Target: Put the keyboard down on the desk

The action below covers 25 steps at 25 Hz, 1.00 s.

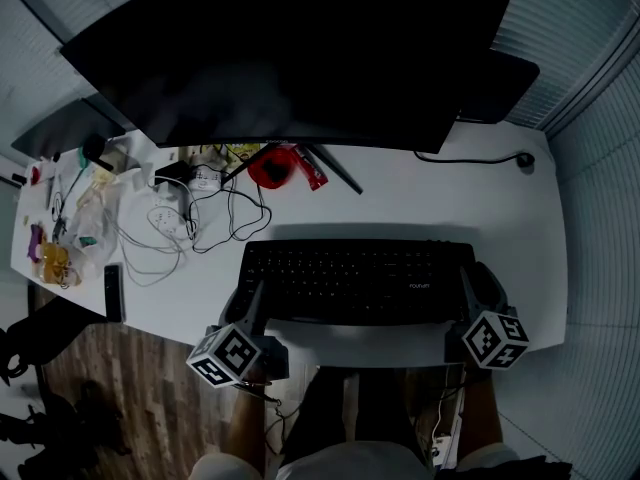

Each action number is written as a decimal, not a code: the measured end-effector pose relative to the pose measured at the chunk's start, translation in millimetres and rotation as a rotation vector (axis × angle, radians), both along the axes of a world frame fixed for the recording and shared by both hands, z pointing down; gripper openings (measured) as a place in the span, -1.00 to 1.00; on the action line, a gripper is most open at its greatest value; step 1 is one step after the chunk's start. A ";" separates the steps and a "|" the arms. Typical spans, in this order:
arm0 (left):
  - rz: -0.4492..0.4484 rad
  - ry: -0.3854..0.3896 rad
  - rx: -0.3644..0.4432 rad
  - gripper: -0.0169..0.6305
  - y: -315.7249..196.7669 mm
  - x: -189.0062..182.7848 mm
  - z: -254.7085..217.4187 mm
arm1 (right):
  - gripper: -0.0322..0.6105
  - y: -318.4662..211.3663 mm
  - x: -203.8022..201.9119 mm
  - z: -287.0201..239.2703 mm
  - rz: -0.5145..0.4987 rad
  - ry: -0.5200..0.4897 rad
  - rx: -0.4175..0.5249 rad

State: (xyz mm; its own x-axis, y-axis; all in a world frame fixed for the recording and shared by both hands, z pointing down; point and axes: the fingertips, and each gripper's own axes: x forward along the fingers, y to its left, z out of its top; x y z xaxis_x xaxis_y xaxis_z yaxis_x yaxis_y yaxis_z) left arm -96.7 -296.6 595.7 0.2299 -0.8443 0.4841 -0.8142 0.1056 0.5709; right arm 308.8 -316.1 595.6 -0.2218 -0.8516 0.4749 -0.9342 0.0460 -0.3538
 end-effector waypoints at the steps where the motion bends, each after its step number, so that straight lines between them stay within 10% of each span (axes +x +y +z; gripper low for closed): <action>1: -0.001 0.000 -0.004 -0.16 0.8 0.6 2.4 | -0.25 0.0 0.6 2.3 -0.001 0.000 -0.002; 25: 0.001 0.000 -0.084 -0.15 -8.6 0.9 28.8 | -0.25 -12.2 1.7 30.5 -0.005 -0.008 -0.061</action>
State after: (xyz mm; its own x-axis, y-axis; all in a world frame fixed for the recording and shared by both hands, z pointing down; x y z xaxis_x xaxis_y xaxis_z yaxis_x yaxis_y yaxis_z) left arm -95.9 -305.2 624.5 0.2307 -0.8007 0.5529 -0.8140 0.1525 0.5604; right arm 310.4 -328.3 626.1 -0.2298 -0.8200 0.5241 -0.9311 0.0286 -0.3636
